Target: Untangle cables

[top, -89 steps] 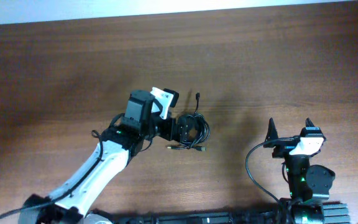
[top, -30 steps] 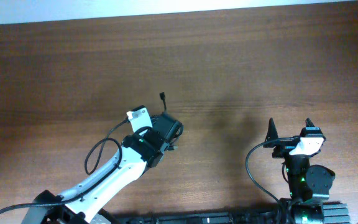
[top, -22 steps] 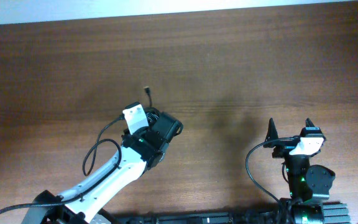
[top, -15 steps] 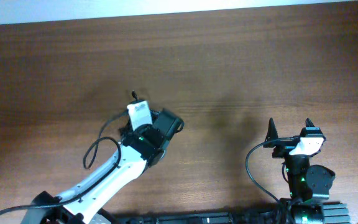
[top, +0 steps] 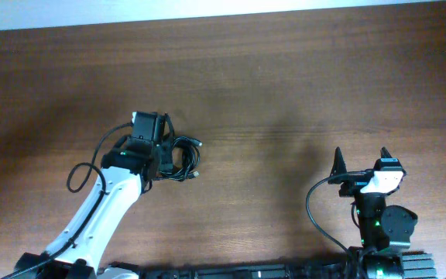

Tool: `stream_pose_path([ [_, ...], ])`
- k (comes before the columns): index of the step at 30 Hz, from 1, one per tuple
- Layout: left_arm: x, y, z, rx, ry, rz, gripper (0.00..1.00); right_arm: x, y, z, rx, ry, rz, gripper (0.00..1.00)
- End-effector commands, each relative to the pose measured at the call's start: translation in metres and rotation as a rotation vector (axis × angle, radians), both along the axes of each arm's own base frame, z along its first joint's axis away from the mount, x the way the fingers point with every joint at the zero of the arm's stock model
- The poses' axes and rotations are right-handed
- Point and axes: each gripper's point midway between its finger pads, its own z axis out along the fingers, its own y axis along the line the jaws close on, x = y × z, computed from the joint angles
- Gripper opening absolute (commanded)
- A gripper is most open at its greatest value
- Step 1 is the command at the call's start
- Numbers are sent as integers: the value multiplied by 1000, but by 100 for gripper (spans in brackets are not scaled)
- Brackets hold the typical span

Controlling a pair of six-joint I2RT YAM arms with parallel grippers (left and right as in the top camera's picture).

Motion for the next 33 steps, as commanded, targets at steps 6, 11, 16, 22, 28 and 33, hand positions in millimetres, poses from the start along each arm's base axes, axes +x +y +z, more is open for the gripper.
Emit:
stream_pose_path([
  [6,5,-4,-29,-30,73,66,43,0,2,-3,0,2,7,98],
  [11,10,-6,-60,-15,122,64,34,0,2,-3,0,2,7,98],
  [16,-1,-3,-88,13,213,66,0,0,2,-3,0,2,7,98],
  [22,29,-16,6,-79,-3,50,0,0,2,-3,0,2,7,98],
  [28,30,-22,35,-192,-86,140,0,1,15,8,47,-44,85,98],
  [33,23,-53,34,-375,-24,108,0,-24,99,18,509,42,573,98],
])
